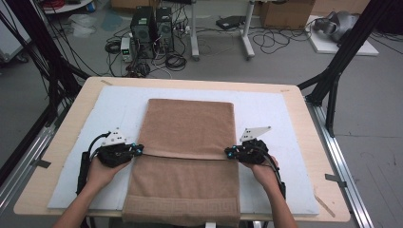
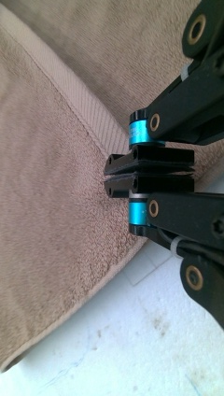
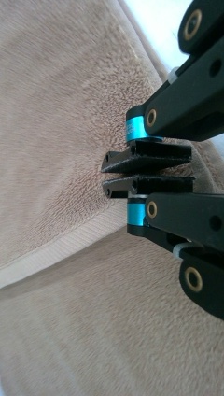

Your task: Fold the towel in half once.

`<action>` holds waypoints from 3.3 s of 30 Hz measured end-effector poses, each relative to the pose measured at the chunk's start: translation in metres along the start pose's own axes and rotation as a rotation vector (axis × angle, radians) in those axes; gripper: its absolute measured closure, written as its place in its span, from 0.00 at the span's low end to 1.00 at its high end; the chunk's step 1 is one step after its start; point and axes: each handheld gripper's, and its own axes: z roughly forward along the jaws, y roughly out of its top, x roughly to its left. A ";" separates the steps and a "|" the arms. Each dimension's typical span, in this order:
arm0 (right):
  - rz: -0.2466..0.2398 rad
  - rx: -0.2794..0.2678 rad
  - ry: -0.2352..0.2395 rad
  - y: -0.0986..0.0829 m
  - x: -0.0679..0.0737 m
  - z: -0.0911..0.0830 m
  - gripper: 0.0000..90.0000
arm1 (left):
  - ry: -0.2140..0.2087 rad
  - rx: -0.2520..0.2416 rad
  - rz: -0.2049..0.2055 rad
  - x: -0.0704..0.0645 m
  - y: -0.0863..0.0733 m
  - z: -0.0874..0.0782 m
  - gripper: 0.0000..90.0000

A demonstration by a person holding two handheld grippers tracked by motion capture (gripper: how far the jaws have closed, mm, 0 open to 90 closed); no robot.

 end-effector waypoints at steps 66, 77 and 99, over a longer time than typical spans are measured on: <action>0.175 0.082 -0.133 0.009 -0.062 0.026 0.91 | 0.159 0.050 -0.151 0.035 0.006 0.047 0.94; 0.197 0.091 -0.225 0.030 -0.095 0.030 0.91 | 0.215 -0.002 -0.211 0.056 0.031 0.069 0.94; 0.090 0.012 -0.140 0.006 -0.021 -0.019 0.54 | 0.043 0.011 -0.044 0.017 0.013 0.006 0.57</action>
